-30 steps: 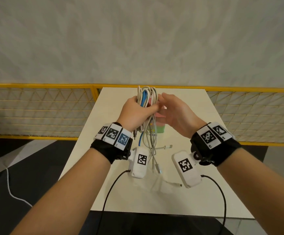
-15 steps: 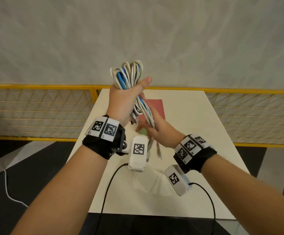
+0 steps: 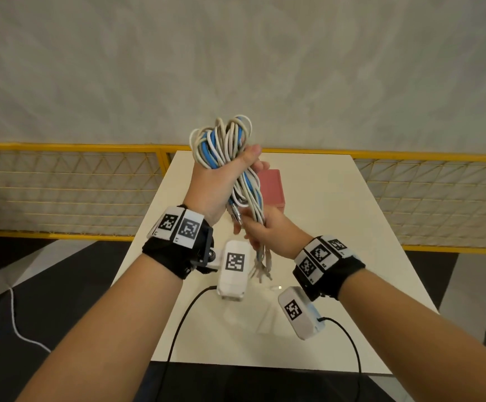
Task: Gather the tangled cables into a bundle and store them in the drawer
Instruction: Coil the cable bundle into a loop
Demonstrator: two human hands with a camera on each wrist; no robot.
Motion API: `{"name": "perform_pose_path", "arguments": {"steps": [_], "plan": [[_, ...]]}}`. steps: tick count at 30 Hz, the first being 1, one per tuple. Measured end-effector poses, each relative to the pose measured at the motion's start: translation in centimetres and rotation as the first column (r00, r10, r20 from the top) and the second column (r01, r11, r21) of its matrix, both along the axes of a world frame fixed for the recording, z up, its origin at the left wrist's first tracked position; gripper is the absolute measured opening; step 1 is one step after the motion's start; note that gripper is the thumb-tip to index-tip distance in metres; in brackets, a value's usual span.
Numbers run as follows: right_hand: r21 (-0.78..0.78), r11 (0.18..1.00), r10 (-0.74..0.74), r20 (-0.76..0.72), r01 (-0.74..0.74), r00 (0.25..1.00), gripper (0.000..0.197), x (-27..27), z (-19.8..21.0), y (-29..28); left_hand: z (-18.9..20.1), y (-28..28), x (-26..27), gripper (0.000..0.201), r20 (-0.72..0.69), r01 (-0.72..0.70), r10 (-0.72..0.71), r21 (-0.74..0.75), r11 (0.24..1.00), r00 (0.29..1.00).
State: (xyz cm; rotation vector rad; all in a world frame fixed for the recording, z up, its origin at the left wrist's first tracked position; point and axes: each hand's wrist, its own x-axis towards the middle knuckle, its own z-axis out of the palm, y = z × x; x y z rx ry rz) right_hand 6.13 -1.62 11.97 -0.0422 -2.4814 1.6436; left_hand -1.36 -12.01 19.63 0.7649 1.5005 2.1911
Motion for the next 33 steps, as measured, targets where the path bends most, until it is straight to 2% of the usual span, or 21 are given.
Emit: {"name": "perform_pose_path", "arguments": {"steps": [4, 7, 8, 9, 11, 12, 15, 17, 19, 21, 23, 25, 26, 28, 30, 31, 32, 33], "plan": [[0.177, 0.976, 0.101, 0.164, -0.13, 0.981, 0.033, 0.6, -1.5, 0.9, -0.1, -0.4, 0.2, 0.021, 0.053, 0.132, -0.139, 0.115, 0.984, 0.989], [0.309, 0.945, 0.047, 0.198, -0.107, 0.979, 0.027, 1.2, -2.1, 2.3, 0.4, -0.9, 0.3, 0.027, 0.022, 0.241, -0.245, 0.114, 0.964, 0.969], [0.397, 0.913, 0.017, 0.188, -0.092, 0.982, 0.025, 1.3, -1.9, 2.8, 0.5, -1.0, 0.4, 0.028, 0.002, 0.276, -0.277, 0.089, 0.957, 0.961], [0.507, 0.858, -0.004, 0.169, -0.084, 0.986, 0.023, 1.3, -1.7, 3.4, 0.5, -1.2, 0.4, 0.027, 0.003, 0.306, -0.307, 0.062, 0.95, 0.952], [0.72, 0.691, -0.064, 0.142, -0.059, 0.988, 0.013, 1.3, -0.7, 4.3, 0.4, -1.4, 0.5, 0.027, 0.025, 0.355, -0.355, -0.011, 0.935, 0.935], [0.793, 0.609, -0.11, 0.12, -0.029, 0.987, 0.016, 1.3, 0.0, 4.6, 0.1, -1.6, 0.5, 0.027, 0.027, 0.371, -0.37, -0.062, 0.927, 0.929], [0.889, 0.454, -0.229, 0.046, 0.065, 0.972, 0.022, 1.6, 2.0, 5.7, -0.8, -2.1, 0.9, 0.03, -0.008, 0.399, -0.414, -0.254, 0.881, 0.91], [0.929, 0.362, -0.239, 0.019, 0.07, 0.971, 0.02, 1.7, 3.3, 5.3, -1.3, -2.1, 1.4, 0.029, -0.052, 0.383, -0.431, -0.372, 0.845, 0.901], [0.965, 0.259, -0.225, 0.009, 0.051, 0.974, 0.014, 1.8, 4.3, 4.6, -1.5, -1.7, 2.3, 0.011, -0.074, 0.323, -0.398, -0.458, 0.828, 0.915], [0.982, 0.185, -0.214, -0.004, 0.044, 0.977, 0.016, 1.7, 4.9, 4.1, -2.0, -1.1, 2.8, 0.022, -0.098, 0.195, -0.283, -0.514, 0.835, 0.954], [0.991, 0.133, -0.21, 0.007, 0.022, 0.978, 0.02, 1.4, 5.4, 3.8, -2.7, -0.3, 3.2, 0.024, -0.141, 0.043, -0.133, -0.511, 0.858, 0.981], [0.991, 0.133, -0.204, 0.007, 0.021, 0.979, 0.02, 1.2, 5.6, 3.8, -3.4, 0.4, 3.3, 0.042, -0.162, -0.058, -0.028, -0.497, 0.866, 0.986], [0.989, 0.145, -0.201, 0.008, 0.022, 0.98, 0.019, 1.3, 5.8, 3.8, -3.6, 0.6, 3.3, 0.045, -0.161, -0.063, -0.021, -0.5, 0.864, 0.987], [0.974, 0.223, -0.179, 0.01, 0.031, 0.984, 0.017, 1.6, 6.2, 3.7, -3.6, 0.7, 3.3, 0.033, -0.15, -0.004, -0.085, -0.513, 0.858, 0.985], [0.955, 0.295, -0.162, 0.025, 0.025, 0.986, 0.01, 1.8, 6.2, 3.6, -3.6, 0.6, 2.9, 0.032, -0.155, 0.044, -0.147, -0.528, 0.848, 0.977], [0.937, 0.345, -0.163, 0.014, 0.044, 0.987, 0.007, 1.7, 6.0, 3.5, -3.6, 0.6, 2.8, 0.036, -0.162, 0.059, -0.173, -0.54, 0.84, 0.972], [0.894, 0.437, -0.178, -0.018, 0.095, 0.984, 0.016, 1.6, 5.8, 3.6, -3.5, 0.6, 2.6, 0.04, -0.158, 0.08, -0.196, -0.546, 0.834, 0.968], [0.811, 0.566, -0.205, -0.034, 0.147, 0.978, 0.028, 1.6, 5.6, 3.6, -3.6, 0.6, 2.5, 0.044, -0.141, 0.103, -0.213, -0.547, 0.831, 0.967]]}}
